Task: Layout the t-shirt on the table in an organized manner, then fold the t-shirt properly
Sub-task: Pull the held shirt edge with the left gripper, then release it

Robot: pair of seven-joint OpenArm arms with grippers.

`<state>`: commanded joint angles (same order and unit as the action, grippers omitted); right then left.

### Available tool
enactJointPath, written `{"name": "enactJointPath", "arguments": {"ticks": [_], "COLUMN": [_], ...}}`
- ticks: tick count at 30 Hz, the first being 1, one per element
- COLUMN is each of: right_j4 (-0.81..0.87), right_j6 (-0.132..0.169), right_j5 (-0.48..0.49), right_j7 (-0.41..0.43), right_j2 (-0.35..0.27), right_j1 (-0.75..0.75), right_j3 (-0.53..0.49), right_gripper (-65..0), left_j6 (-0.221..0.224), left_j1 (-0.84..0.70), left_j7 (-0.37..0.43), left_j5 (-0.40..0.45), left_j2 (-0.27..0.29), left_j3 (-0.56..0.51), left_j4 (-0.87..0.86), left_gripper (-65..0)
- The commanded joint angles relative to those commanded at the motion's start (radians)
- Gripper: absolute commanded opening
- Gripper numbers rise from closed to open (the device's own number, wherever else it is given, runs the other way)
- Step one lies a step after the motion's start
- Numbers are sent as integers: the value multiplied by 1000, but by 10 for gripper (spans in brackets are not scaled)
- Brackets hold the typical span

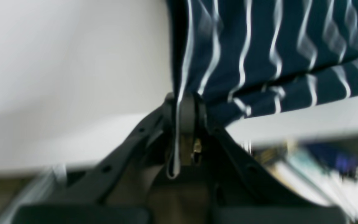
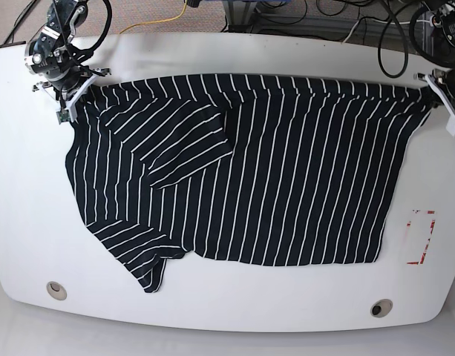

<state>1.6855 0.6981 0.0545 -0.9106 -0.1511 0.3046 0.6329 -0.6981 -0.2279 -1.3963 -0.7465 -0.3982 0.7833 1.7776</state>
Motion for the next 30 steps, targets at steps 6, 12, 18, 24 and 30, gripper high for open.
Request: {"name": "enactJointPath", "arguments": {"ticks": [6,12,18,24,30], "right_j4": [0,0,0,0,0], "right_j6": [0,0,0,0,0], "right_j5": [-3,-5,-5,-5,-5], "right_j7": [0,2,3,3,3], "right_j2": [0,-2,-2,-2,-2], "right_j1": [0,2,2,2,2], "right_j3": [0,2,3,3,3], "right_gripper": [-645,-645,-645,-645,-645], "left_j6": [0,0,0,0,68], "left_j1": [78,147,212,285,362], "left_j7": [0,0,0,0,0], "left_j5": [-3,0,0,0,0], "left_j2": [0,0,0,0,-2], "left_j3": [-3,-35,-49,-77,-95], "left_j4": [0,-2,-2,-25,-137], "left_gripper": [-636,-636,-635,-633,-633]}}
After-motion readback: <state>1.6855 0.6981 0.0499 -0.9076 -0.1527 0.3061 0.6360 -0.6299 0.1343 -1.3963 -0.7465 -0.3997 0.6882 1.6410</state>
